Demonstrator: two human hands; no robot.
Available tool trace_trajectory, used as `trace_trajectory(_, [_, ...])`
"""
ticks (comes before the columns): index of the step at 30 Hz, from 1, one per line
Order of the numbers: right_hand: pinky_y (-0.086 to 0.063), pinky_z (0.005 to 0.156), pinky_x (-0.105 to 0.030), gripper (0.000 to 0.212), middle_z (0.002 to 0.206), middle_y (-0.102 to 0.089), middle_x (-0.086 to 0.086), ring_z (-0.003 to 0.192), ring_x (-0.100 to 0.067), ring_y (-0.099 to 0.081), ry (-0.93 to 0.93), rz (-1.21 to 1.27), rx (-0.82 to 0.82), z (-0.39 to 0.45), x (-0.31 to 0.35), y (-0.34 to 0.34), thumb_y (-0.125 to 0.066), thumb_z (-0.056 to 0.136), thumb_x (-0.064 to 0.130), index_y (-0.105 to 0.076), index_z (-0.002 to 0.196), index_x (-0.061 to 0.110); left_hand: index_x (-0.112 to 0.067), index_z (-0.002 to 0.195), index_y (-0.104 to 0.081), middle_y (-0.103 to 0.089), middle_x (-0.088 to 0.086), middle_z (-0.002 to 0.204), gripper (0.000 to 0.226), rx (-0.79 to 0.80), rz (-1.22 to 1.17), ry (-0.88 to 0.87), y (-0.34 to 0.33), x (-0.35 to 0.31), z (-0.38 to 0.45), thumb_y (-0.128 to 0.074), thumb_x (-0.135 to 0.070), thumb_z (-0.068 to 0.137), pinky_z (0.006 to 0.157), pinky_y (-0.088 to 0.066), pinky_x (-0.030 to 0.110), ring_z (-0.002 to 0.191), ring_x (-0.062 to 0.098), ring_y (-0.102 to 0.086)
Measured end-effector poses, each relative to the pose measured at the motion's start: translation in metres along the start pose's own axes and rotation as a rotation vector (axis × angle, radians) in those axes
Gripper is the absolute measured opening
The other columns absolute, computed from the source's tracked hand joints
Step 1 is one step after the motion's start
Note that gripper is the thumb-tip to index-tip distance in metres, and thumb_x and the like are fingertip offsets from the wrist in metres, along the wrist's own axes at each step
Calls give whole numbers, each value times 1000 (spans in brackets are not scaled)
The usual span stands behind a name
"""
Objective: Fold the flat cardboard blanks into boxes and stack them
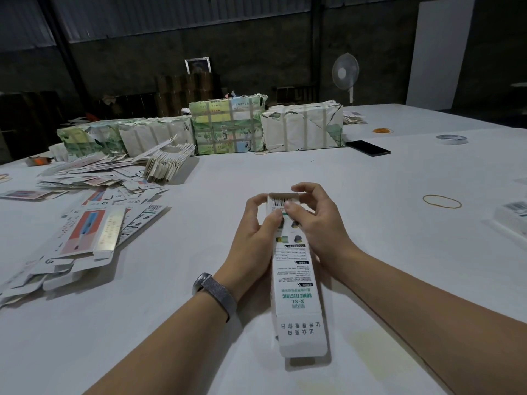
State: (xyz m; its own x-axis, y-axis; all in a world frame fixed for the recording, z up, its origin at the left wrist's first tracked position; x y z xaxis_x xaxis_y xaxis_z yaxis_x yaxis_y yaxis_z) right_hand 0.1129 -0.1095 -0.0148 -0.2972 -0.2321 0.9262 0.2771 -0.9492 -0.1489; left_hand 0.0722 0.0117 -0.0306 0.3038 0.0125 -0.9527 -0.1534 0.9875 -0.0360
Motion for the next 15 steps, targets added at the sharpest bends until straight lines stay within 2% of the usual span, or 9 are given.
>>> trace_trajectory(2, [-59,74,-39,18,106,-64,-10,82,-26,-69,-28,4,26,1,-3,-3,-61,96,7,-59,105,22,-24,128,-47,-77,4,87,42,7,20,-5,0,-1,0,-54,-37,88,63,-56,33,74,23,-75])
trace_trajectory(5, [-57,74,-43,12,105,-64,-20,77,-27,-67,-67,37,66,1,-6,-7,-57,98,7,-60,104,17,-25,128,-46,-77,3,88,40,27,16,-14,-2,-2,-1,-54,-37,90,60,-56,30,73,22,-75])
trace_trajectory(9, [-56,62,-33,11,84,-68,-12,65,-23,-66,-109,88,89,1,-8,-10,-56,98,7,-60,101,17,-23,128,-46,-77,4,86,42,29,-15,-6,-3,-3,-2,-55,-36,89,60,-56,31,72,21,-74])
trace_trajectory(15, [-57,59,-33,11,80,-67,-12,61,-24,-66,-117,112,90,-1,-6,-7,-58,97,6,-60,98,17,-21,131,-47,-77,6,85,46,38,-41,11,-4,-3,-3,-58,-36,89,58,-56,28,70,21,-74])
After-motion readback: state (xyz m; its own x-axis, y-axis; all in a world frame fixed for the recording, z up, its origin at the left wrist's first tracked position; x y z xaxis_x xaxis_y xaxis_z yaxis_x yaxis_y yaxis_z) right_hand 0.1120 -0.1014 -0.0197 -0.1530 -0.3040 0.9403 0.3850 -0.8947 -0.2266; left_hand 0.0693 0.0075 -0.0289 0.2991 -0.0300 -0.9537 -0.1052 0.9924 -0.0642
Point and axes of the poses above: each hand's wrist, its own z-axis towards the middle knuckle, its own y-axis out of the back of the hand, x = y × z, the point moved 9 cm from there along z, towards the middle knuckle
